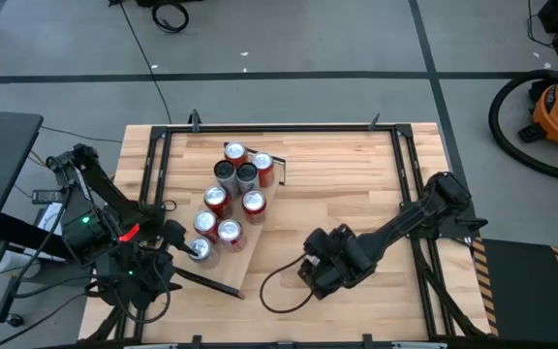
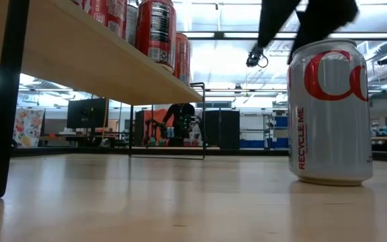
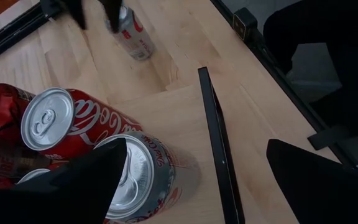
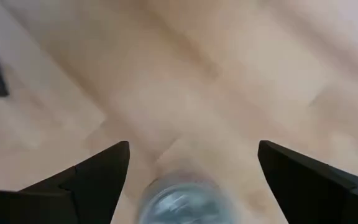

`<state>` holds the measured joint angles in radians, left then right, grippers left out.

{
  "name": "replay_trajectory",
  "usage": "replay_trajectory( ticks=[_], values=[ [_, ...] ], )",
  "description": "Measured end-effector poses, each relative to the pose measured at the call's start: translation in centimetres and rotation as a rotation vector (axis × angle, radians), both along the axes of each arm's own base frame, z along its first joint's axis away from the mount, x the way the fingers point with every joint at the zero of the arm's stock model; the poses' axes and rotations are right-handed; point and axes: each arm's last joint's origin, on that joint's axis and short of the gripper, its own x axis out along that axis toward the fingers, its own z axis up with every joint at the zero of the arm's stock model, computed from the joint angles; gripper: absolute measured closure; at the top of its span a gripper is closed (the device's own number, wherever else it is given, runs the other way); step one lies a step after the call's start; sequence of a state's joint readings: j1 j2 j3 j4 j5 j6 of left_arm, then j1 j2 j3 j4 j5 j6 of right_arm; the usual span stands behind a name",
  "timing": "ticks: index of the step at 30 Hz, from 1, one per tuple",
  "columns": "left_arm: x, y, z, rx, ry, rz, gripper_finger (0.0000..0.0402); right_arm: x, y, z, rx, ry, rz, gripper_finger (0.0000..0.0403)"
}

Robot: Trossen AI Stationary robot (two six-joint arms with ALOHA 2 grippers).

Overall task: Place canned beverage on shelf
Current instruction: Put the silver soda can on the shelf

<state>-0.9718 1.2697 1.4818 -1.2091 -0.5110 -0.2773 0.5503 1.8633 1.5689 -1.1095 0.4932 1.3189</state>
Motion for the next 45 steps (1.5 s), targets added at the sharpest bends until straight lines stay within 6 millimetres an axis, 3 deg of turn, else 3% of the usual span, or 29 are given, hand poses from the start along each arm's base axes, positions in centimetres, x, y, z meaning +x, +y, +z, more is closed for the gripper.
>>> replay_trajectory(
  ticks=[3, 7, 11, 21, 35, 41, 45],
  values=[
    [0.0, 0.0, 0.0, 0.0, 0.0, 0.0, 0.0002, -0.2, -0.4, 1.4, -0.132, -0.004, 0.029, 0.0037],
    [0.0, 0.0, 0.0, 0.0, 0.0, 0.0, 0.0002, -1.1, -1.5, 1.8, -0.224, 0.126, 0.045, 0.0037],
    [0.0, 0.0, 0.0, 0.0, 0.0, 0.0, 0.0002, -1.5, -2.6, 1.2, -0.149, 0.285, 0.037, 0.0039],
    [0.0, 0.0, 0.0, -0.005, 0.001, 0.005, 0.0002, -1.7, -2.4, -0.7, -0.023, 0.349, 0.04, 0.0068],
    [0.0, 0.0, 0.0, -0.012, 0.002, 0.013, 0.0002, -3.7, 0.2, -1.1, 0.111, 0.395, -0.059, 0.0077],
    [0.0, 0.0, 0.0, -0.021, 0.004, 0.021, 0.0002, -6.2, 3.4, -1.7, -0.058, 0.314, 0.096, 0.008],
    [0.0, 0.0, 0.0, -0.011, 0.002, 0.012, 0.0002, -7.6, 3.6, -3.5, -0.141, 0.269, 0.022, 0.0088]
  ],
)
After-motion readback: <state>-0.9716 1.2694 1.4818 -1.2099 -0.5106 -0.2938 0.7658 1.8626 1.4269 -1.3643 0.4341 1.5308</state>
